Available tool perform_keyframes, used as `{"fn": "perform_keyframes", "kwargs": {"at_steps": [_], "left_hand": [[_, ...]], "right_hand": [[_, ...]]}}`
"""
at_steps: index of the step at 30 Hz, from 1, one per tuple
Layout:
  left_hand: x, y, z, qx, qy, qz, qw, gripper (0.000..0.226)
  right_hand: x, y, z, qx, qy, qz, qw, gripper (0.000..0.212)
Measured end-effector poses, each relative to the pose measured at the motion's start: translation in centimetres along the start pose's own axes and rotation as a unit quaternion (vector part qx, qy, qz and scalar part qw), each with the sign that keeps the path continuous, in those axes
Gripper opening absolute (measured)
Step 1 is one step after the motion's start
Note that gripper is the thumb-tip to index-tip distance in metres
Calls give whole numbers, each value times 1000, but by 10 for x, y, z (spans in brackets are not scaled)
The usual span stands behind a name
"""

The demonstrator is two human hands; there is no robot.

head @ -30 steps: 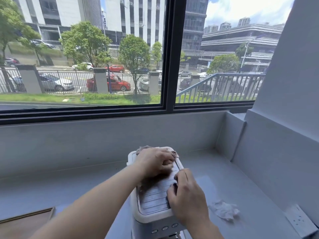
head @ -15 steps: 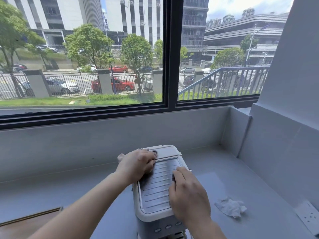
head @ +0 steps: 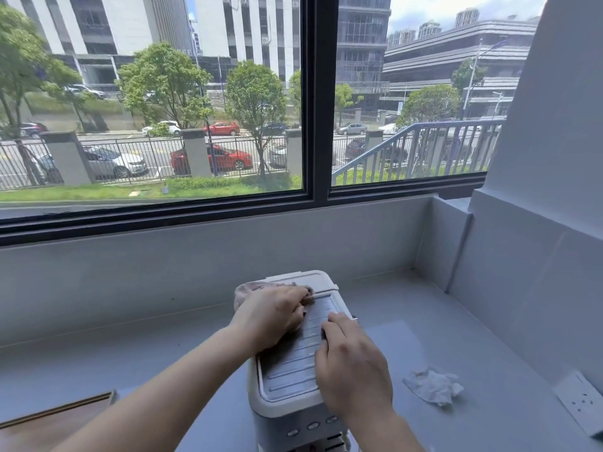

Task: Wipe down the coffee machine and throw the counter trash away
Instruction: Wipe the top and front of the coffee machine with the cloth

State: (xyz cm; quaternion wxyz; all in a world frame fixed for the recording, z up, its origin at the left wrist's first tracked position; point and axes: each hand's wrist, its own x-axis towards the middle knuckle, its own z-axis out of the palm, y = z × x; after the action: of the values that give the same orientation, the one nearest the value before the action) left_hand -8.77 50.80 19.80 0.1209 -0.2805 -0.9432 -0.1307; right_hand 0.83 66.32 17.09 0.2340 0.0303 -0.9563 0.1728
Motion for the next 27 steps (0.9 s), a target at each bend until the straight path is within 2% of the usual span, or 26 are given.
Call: {"fn": "perform_keyframes", "kwargs": {"at_steps": [4,7,10,12,15,19,27], "left_hand": [[46,29,10,-25,-45,58,997,28],[37,13,6,-21,-18,68,997,34],[11,-26,-2,-24,-4,-32,999,34],[12,-39,-8,-50,-42,-115,991,28],[33,-29,-11,-39,-55,-174,982,20],[8,-28,-11,-69,-21,-154,985,25],[-80,13,-9,-88,62,-91,990,35]], "right_hand": [[1,2,0,10,-15,-2,1000,37],[1,3,0,19,-10,-5,1000,32],[0,2,1,13,-5,3,1000,18],[1,1,3,9,-10,4,1000,17],[-1,2,2,7,-12,2,1000,20],[0,2,1,11,-20,-3,1000,20],[0,2,4,7,4,-16,1000,37]]}}
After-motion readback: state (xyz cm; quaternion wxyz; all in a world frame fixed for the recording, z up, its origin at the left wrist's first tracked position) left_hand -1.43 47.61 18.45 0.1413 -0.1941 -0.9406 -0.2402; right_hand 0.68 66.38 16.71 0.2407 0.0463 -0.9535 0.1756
